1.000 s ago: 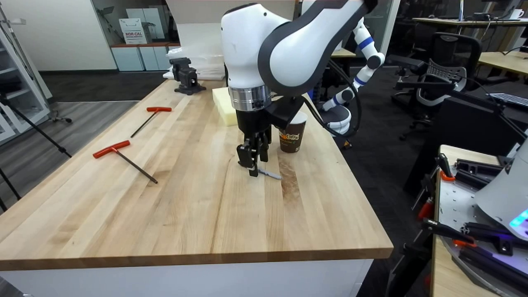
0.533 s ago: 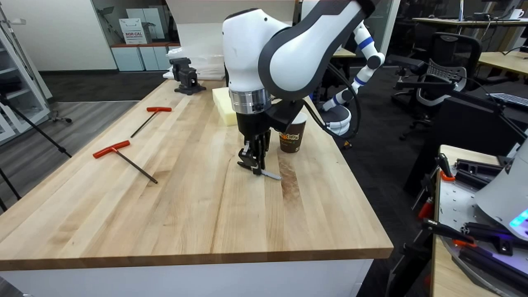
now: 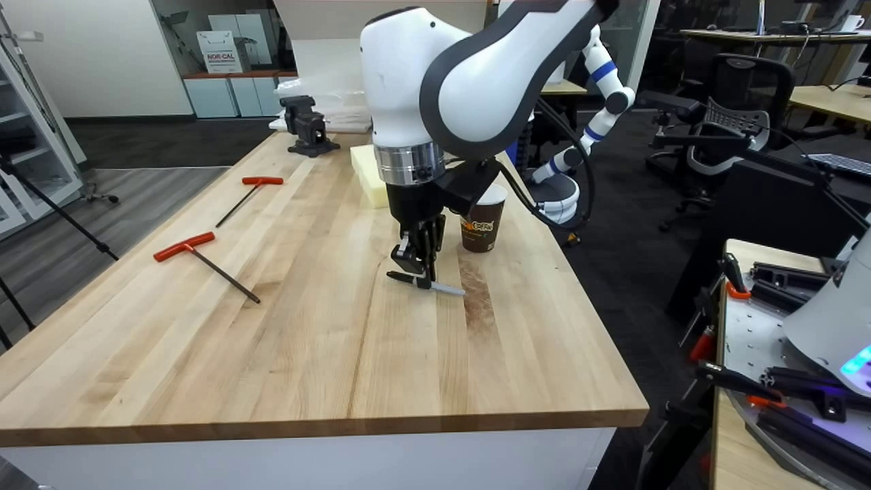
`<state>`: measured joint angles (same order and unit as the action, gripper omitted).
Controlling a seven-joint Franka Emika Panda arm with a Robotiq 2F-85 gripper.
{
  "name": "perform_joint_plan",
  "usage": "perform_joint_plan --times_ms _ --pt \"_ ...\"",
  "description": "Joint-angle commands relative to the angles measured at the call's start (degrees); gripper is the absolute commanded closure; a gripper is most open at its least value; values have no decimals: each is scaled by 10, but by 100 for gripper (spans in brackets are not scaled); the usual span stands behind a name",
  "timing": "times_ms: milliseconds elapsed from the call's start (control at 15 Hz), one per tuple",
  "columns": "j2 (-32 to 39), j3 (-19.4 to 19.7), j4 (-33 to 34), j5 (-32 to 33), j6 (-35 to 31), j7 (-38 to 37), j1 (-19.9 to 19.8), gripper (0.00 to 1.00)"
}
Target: Put the marker in the cup
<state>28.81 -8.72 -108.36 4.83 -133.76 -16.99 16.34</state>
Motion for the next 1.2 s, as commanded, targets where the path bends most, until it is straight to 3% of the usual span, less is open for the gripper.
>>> perform_joint_plan --times_ms 0,667,1133 --pt "-26 -5 21 -22 61 9 5 97" --pt "-72 9 90 4 194 12 1 97" --pt "-117 22 85 -3 247 8 -19 97"
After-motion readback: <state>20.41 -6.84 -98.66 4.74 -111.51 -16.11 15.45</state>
